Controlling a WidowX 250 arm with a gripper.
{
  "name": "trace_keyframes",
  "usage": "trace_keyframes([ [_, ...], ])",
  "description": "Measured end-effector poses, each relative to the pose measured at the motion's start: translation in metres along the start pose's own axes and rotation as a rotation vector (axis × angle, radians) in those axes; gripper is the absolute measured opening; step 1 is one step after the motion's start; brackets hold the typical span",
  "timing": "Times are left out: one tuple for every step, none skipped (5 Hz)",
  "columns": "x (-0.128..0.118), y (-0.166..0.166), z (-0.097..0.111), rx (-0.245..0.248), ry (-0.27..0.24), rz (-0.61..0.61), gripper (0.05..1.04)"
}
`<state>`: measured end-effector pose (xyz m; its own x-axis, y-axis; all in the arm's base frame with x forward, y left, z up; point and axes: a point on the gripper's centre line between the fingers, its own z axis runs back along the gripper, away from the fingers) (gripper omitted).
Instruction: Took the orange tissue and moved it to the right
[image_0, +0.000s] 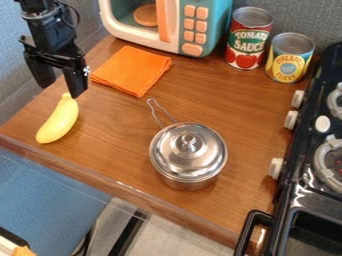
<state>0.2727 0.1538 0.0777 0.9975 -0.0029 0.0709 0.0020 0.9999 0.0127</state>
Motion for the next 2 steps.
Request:
trace_keyframes([
  [-0.001,-0.002,-0.009,-0.018,0.025,0.007,1.000],
  [0.030,-0.011,-0.010,-0.032,0.013,-0.010,1.000],
])
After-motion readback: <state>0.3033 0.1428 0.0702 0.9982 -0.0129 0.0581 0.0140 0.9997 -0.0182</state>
